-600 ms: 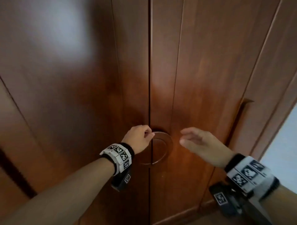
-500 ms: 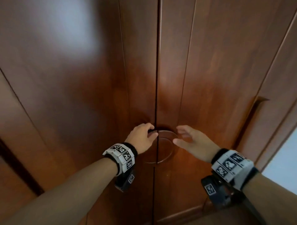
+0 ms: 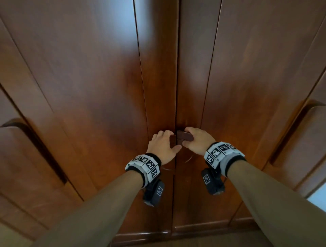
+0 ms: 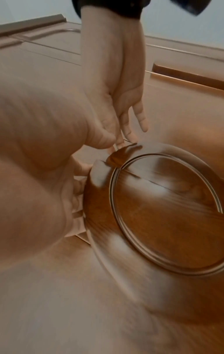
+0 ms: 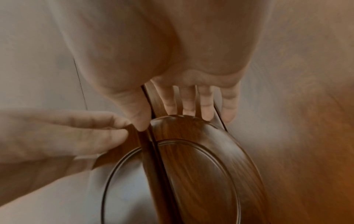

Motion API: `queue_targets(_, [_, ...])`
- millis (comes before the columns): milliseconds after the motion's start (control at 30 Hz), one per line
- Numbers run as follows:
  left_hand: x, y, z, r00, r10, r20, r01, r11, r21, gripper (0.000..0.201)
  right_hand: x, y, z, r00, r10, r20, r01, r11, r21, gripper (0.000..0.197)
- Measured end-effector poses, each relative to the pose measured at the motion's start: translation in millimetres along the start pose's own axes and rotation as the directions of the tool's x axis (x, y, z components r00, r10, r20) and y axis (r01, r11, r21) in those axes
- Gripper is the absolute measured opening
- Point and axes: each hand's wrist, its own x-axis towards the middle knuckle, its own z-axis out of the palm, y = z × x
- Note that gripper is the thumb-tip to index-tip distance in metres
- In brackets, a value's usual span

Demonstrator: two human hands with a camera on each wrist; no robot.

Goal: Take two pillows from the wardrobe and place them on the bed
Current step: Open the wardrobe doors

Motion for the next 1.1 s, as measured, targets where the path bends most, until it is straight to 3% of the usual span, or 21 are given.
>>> queue_targets(133, [-41,14,-1,0.998,-0.043,-0.041,0.044,0.999,0.02,0.051,-13,3,-4,1.0,0.006,0.016,-0.007,0.999,0.039,0.055])
queue_targets(333, [-120,21,1,0.986,-0.103,-0.134,0.109,0.993,0.043,0.043,-84,17,6,0.998,-0.06,-0.003,0.06,0.997,0.053,0.057])
queue_targets(533, [-183,14,3,0.969,-0.1,-0.227,0.129,0.985,0.115,0.033,-162,29,-5,1.0,0.026,0.006,-0.026,1.0,-0.004,0.055])
queue_targets(700, [-196,10,-10,0.985,-0.056,-0.165,0.076,0.989,0.123,0.03,-225,34,-15,0.987,0.15,-0.053,-0.156,0.977,-0.145,0.072])
queue_targets(800, [-193,9,-17,0.996,-0.031,-0.088,0.041,0.993,0.114,0.03,-264,40,-17,0.968,0.216,-0.125,-0.233,0.962,-0.143,0.065])
queue_targets(933, [-196,3,-24,0.998,0.029,-0.05,-0.022,0.992,0.126,0.031,-313,40,-18,0.898,0.384,-0.215,-0.416,0.9,-0.129,0.07])
queue_targets(1000, [-200,-3,-26,0.998,0.053,-0.044,-0.048,0.993,0.108,0.03,-333,28,-20,0.863,0.47,-0.188,-0.499,0.85,-0.168,0.066])
queue_targets(1100, [-209,-11,-31,0.996,0.083,-0.025,-0.081,0.994,0.078,0.028,-344,-22,-15,0.913,0.406,-0.047,-0.4,0.861,-0.313,0.054])
